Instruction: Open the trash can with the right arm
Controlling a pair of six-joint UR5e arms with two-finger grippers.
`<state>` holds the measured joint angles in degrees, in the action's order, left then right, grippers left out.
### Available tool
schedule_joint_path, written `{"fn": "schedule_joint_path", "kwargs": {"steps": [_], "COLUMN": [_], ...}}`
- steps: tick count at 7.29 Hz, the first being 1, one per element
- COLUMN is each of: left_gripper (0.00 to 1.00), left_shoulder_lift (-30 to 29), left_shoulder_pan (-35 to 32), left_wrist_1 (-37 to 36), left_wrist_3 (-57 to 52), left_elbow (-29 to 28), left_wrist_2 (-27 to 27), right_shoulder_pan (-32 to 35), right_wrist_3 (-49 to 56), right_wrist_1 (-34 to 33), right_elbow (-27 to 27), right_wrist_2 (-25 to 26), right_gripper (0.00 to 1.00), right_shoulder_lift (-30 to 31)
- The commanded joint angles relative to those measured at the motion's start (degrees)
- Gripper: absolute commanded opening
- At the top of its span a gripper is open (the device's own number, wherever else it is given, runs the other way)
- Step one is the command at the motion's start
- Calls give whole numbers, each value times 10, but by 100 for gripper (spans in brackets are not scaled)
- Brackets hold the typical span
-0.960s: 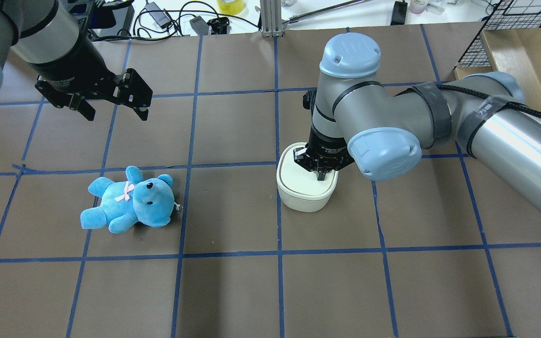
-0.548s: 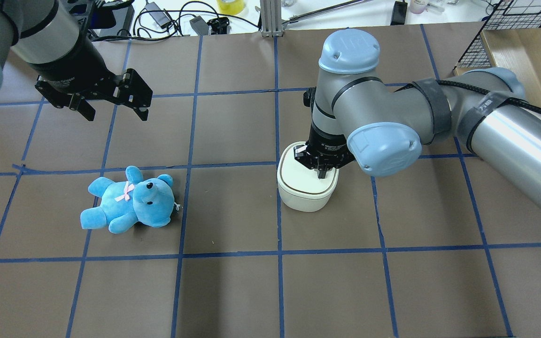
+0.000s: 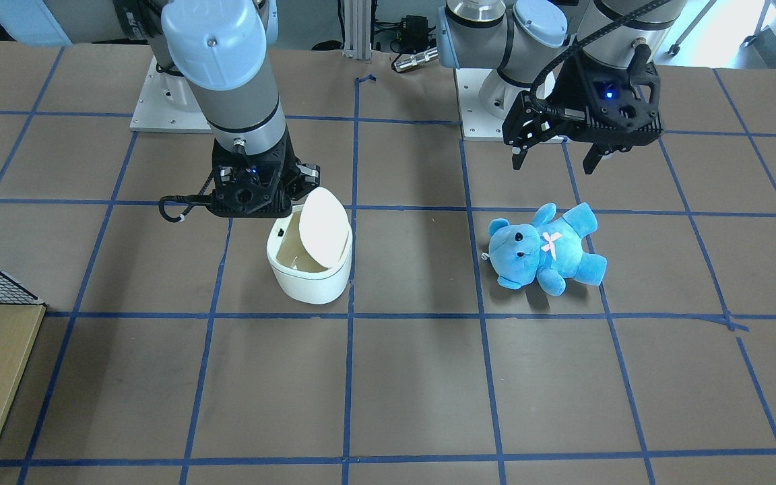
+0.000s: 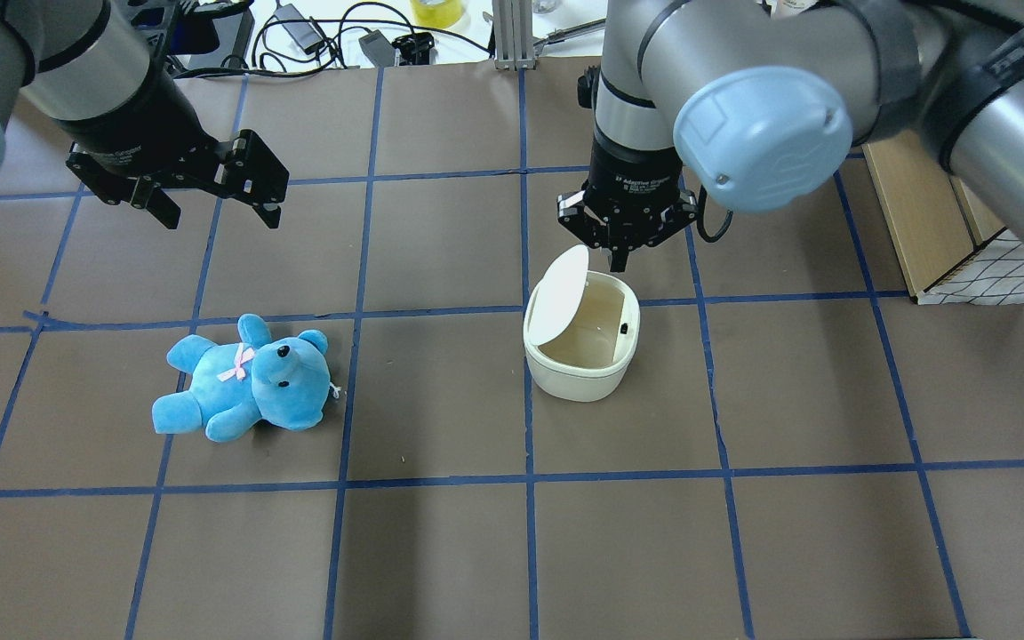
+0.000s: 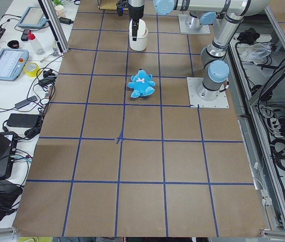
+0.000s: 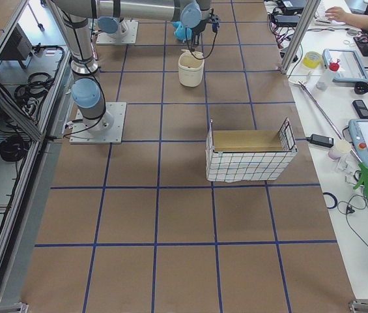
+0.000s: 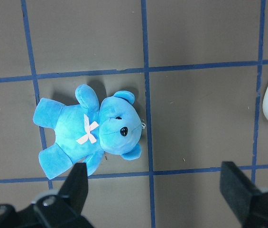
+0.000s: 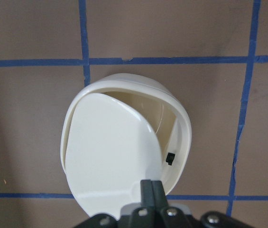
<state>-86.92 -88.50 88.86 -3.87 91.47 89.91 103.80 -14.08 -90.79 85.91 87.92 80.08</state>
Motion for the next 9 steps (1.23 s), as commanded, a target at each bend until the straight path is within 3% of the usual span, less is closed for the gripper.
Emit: {"fn": "schedule_joint_path", "kwargs": {"steps": [1, 5, 9], "left_gripper": [100, 100, 100], "left_shoulder_lift": [0, 0, 0], "left_shoulder_pan": [0, 0, 0], "left_wrist_1": [0, 0, 0], "left_wrist_3": [0, 0, 0], "left_elbow": [0, 0, 0], "left_wrist_2": [0, 0, 0], "right_shoulder_pan": [-8, -104, -120], "right_wrist_3": [10, 219, 257], "right_wrist_1": [51, 53, 42], "right_elbow": [-64, -74, -52], "right_wrist_2": [32, 32, 32], "right_gripper": [100, 100, 100], "right_shoulder_lift": [6, 17, 45]}}
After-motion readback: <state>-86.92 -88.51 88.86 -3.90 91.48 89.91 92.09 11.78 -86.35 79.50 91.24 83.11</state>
